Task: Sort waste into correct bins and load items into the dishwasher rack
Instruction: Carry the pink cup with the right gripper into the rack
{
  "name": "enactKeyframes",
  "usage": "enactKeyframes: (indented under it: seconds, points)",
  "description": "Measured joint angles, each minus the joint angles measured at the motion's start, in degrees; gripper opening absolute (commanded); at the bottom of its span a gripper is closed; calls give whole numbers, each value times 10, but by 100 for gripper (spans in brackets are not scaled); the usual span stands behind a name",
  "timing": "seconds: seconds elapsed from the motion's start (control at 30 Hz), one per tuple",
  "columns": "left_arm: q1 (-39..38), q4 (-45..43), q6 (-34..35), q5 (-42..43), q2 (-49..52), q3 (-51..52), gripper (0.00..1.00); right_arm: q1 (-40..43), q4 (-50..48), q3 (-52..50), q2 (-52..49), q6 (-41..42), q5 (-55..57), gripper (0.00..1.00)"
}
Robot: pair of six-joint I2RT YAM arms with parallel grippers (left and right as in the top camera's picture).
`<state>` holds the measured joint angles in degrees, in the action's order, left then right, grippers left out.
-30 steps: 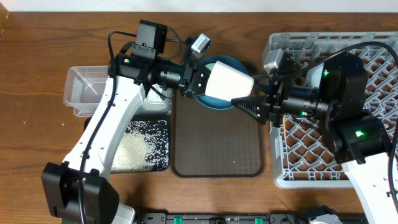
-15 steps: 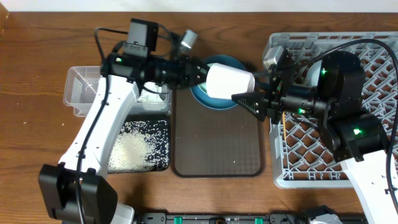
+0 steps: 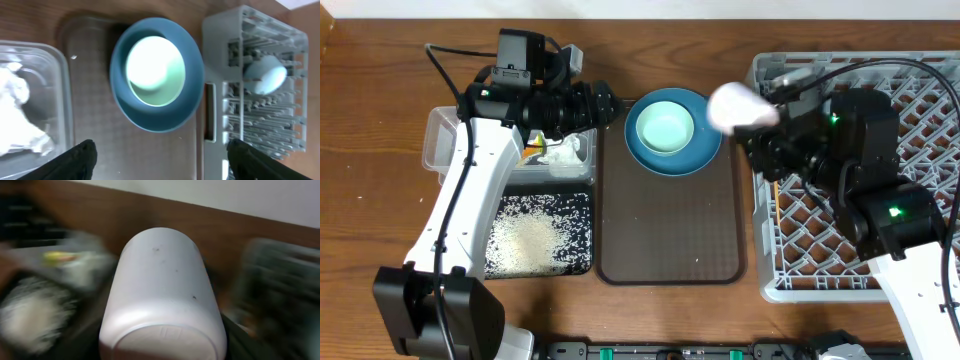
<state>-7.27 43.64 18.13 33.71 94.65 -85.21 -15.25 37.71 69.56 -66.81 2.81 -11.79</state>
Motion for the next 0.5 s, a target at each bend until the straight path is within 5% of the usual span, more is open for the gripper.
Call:
enactKeyframes:
  seconds: [0.23,0.5]
  points:
    - [0,0,0,-24,0,0,92,0,2,0,-16,14,168,30]
    - [0,0,0,-26,0,0,93,1,-38,0,-103,23,227,31]
